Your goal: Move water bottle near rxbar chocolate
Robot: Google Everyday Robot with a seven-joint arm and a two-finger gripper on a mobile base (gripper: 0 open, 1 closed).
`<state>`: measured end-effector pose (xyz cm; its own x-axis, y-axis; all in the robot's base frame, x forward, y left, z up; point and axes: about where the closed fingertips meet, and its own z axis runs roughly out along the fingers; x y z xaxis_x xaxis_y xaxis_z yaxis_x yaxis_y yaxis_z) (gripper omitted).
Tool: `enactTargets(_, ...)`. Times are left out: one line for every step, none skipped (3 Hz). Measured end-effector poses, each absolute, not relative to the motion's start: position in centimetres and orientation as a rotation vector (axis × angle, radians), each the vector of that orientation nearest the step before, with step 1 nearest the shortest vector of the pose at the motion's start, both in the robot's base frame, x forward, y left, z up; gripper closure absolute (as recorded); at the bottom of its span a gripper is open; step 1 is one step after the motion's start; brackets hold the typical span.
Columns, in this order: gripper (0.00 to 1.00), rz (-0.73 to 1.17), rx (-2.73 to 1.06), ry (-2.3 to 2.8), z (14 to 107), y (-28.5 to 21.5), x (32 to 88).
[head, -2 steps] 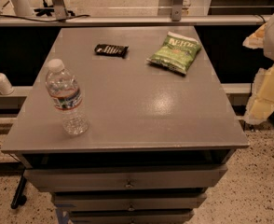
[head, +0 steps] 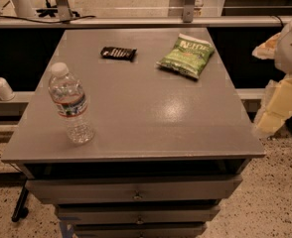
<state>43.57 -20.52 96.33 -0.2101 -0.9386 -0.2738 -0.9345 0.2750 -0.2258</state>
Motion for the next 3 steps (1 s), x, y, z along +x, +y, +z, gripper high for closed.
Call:
enactTargets(0.00, 0.105, -1.687, 2.113, 94.3, -17.3, 43.0)
enactTargets(0.00, 0.249, -1.669, 2.007, 92.4, -13.1, 43.0)
enactTargets(0.00, 0.387, -1.644, 1.875, 91.8, -7.5, 42.8)
